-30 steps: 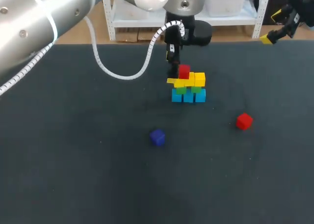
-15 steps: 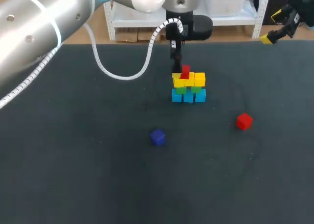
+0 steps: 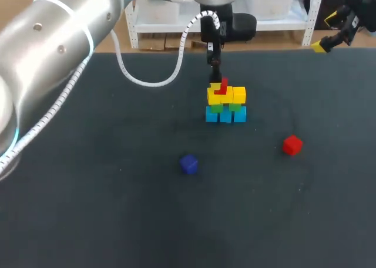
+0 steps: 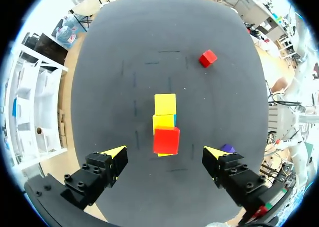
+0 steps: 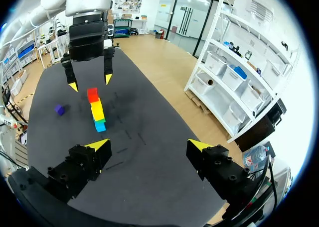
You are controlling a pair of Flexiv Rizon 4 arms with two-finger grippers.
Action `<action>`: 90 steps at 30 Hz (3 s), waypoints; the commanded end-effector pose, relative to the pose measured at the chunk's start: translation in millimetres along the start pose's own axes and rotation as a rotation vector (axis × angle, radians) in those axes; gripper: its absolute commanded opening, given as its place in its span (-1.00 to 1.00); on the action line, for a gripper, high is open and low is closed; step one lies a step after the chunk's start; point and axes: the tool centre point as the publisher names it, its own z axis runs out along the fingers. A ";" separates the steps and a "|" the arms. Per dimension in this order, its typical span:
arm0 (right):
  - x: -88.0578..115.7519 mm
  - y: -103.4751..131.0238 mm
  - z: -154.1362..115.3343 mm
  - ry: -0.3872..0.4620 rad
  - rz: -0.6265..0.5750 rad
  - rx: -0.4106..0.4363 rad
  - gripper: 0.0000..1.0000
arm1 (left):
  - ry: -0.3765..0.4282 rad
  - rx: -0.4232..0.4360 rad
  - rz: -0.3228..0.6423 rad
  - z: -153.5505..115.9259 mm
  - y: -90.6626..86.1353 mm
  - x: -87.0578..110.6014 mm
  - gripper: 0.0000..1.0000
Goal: Place the blue cubes, place green cubes on the blue cubes, place the yellow cubes on the green cubes, then place the red cubes on the yellow cubes, and place purple cube on the red cubes.
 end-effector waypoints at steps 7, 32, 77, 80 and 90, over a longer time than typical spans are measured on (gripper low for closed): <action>0.7 -0.6 -0.3 -0.004 -0.001 -0.003 1.00 | 0.019 0.085 0.010 12.1 0.2 -11.5 1.00; 0.7 -0.6 -0.3 -0.004 -0.001 -0.003 1.00 | 0.011 0.059 -0.026 24.3 0.5 -13.9 -0.01; 0.7 -0.6 -0.3 -0.004 -0.001 -0.003 1.00 | -0.024 0.049 -0.029 25.6 1.1 -10.0 -0.95; 0.7 -0.6 -0.3 -0.004 -0.001 -0.003 1.00 | -0.028 0.049 -0.032 25.5 1.1 -9.9 -0.98; 0.7 -0.6 -0.3 -0.004 -0.001 -0.003 1.00 | -0.036 0.049 -0.055 26.3 0.5 -8.2 -0.95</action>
